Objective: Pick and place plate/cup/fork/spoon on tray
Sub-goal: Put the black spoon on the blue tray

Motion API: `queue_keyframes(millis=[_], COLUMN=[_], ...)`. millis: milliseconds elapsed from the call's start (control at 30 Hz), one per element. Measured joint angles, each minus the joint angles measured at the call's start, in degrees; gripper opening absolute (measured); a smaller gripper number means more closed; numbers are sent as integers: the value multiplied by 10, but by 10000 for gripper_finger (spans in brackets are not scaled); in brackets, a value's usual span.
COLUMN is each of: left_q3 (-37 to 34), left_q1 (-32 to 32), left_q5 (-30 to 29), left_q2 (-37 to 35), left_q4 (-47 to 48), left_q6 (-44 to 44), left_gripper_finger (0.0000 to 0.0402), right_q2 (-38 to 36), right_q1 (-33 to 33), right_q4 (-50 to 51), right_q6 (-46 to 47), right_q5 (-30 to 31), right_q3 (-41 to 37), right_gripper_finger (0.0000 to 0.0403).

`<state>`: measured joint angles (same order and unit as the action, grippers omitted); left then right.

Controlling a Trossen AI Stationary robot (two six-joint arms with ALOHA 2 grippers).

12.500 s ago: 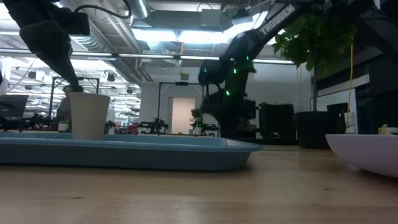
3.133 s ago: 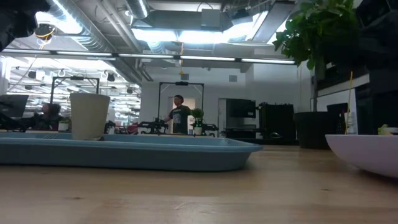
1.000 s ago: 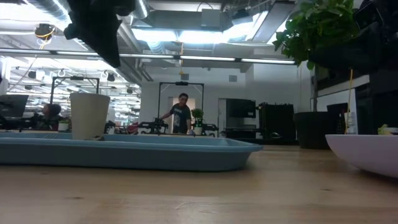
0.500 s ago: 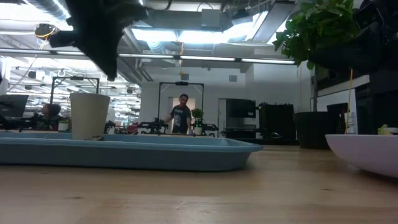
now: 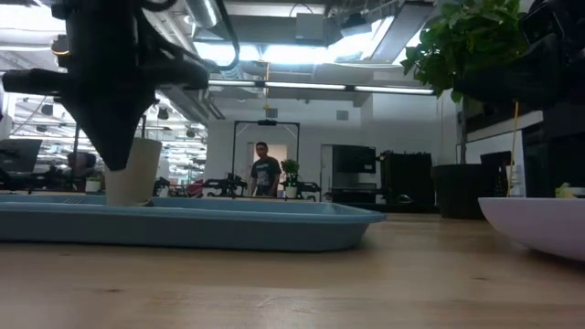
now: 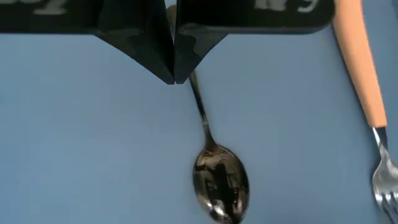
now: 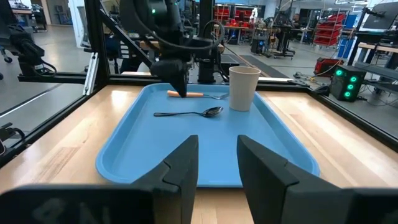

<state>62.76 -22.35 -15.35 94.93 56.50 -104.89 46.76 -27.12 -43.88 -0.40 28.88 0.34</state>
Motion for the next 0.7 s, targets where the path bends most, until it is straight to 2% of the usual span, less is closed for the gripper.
queue_keyframes(millis=[167,500,700], left_q3=[0,0,0], left_q1=[0,-17,-26], left_q5=[1,0,-2], left_q2=[26,50,50], left_q4=[-9,-43,-51], left_q6=[-44,-41,-43], left_gripper_finger=[2,27,27], right_q2=[0,0,0], right_q1=[0,0,0], right_q4=[0,0,1], right_q6=[0,0,1], right_q5=[0,0,0], right_q3=[0,0,0], right_gripper_finger=[115,115,115])
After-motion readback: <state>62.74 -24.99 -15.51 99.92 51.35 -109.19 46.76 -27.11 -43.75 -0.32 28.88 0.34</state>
